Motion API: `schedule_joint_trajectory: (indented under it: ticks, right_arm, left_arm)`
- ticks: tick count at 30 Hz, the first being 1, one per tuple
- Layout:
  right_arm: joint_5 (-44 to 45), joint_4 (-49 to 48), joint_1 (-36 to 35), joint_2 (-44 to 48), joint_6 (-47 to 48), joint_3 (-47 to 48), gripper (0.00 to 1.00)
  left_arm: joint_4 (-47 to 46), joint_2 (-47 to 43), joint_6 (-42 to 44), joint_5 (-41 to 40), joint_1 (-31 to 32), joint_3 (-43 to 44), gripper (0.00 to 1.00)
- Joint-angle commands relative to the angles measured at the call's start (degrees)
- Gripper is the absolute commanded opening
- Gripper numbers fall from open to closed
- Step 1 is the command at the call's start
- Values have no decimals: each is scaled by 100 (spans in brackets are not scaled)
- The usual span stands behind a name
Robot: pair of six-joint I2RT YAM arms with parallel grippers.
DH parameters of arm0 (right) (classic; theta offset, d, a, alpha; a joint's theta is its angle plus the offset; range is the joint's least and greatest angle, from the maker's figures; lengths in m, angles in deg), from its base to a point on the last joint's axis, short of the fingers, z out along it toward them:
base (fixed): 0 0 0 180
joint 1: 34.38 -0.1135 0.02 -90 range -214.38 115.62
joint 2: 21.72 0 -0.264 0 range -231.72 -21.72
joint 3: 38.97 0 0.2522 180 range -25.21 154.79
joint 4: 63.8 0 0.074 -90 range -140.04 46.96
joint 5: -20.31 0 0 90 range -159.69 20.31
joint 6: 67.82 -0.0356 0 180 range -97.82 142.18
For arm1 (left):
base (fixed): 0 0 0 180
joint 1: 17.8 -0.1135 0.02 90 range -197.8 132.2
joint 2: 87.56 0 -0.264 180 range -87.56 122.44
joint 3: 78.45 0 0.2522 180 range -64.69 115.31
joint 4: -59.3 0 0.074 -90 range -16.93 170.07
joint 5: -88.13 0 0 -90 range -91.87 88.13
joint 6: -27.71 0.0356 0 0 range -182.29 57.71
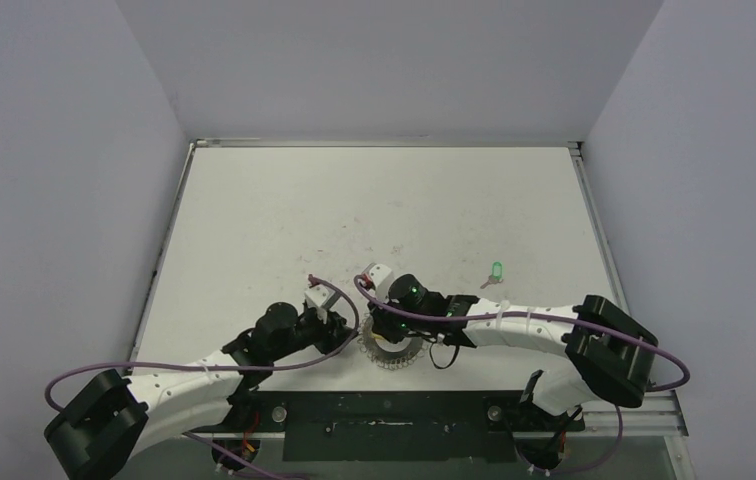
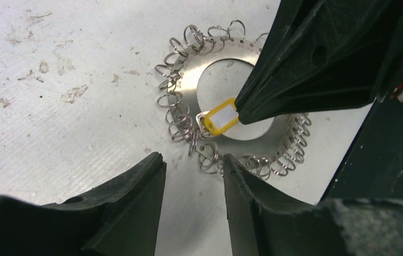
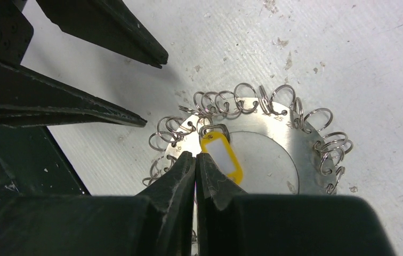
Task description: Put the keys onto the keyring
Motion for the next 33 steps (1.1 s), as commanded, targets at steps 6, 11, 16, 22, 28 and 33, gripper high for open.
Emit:
schedule_joint_trajectory:
  ticks: [6,11,16,22,28,33]
  right_arm:
    - [162,110,277,473,-182,-151,9]
    - [170,185,380,625,-194,-219,10]
    - [180,252,422,684,-154,-229,11]
    - [156,251,430,657,-149,-230,13]
    - [124,244,435,660,-180,-256,14]
    - [69,252,435,647,-185,-257,15]
  left_arm:
    - [765,919,-794,124,28,1095,44]
    - [1526,1126,-1098,-27,26,1422,45]
    - [1648,1211,-1433,-24,29,1416,52]
    - [1239,1441,-1612,13,26,1344,44]
    - [903,1844,-1672,64,26,1435,37]
    - [683,2006,-1681,-21,26,1399,37]
